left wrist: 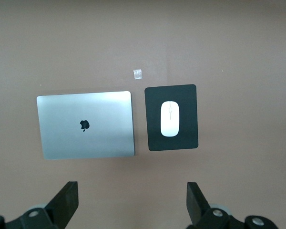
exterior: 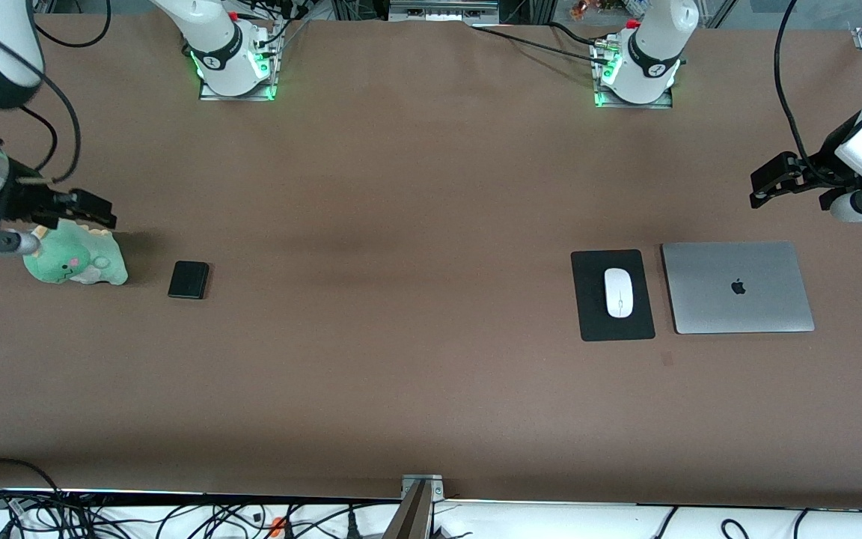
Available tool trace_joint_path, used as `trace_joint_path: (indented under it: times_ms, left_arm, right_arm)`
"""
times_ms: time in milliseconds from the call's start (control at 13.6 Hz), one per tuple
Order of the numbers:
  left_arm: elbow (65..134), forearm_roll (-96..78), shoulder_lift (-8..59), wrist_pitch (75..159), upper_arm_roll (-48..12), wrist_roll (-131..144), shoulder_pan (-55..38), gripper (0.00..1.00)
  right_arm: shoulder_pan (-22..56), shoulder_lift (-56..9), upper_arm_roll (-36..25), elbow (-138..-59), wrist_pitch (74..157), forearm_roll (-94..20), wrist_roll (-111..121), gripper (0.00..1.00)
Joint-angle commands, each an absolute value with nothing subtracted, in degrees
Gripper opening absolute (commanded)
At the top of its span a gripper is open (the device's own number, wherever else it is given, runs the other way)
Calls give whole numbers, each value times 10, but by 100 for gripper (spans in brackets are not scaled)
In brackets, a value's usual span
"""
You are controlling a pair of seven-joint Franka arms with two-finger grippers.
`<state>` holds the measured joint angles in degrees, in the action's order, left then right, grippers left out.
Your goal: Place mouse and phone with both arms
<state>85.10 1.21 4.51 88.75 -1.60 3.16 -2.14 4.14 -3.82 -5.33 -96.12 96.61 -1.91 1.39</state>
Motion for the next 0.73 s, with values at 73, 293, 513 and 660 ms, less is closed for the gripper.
trace_joint_path:
  times_ms: [73, 293, 513, 660]
  left_arm:
    - [836, 3, 51, 883, -15, 30, -20, 100]
    - [836, 3, 51, 883, -15, 30, -20, 100]
    - [836, 3, 51, 883, -15, 30, -20, 100]
    - [836, -1, 51, 883, -15, 30, -20, 100]
  right_arm:
    - [-2, -14, -5, -924, 900, -13, -11, 100]
    - [-19, -10, 9, -908, 880, -11, -11, 100]
    - [-19, -5, 7, -908, 879, -11, -11, 100]
    - [-19, -5, 7, -908, 879, -11, -11, 100]
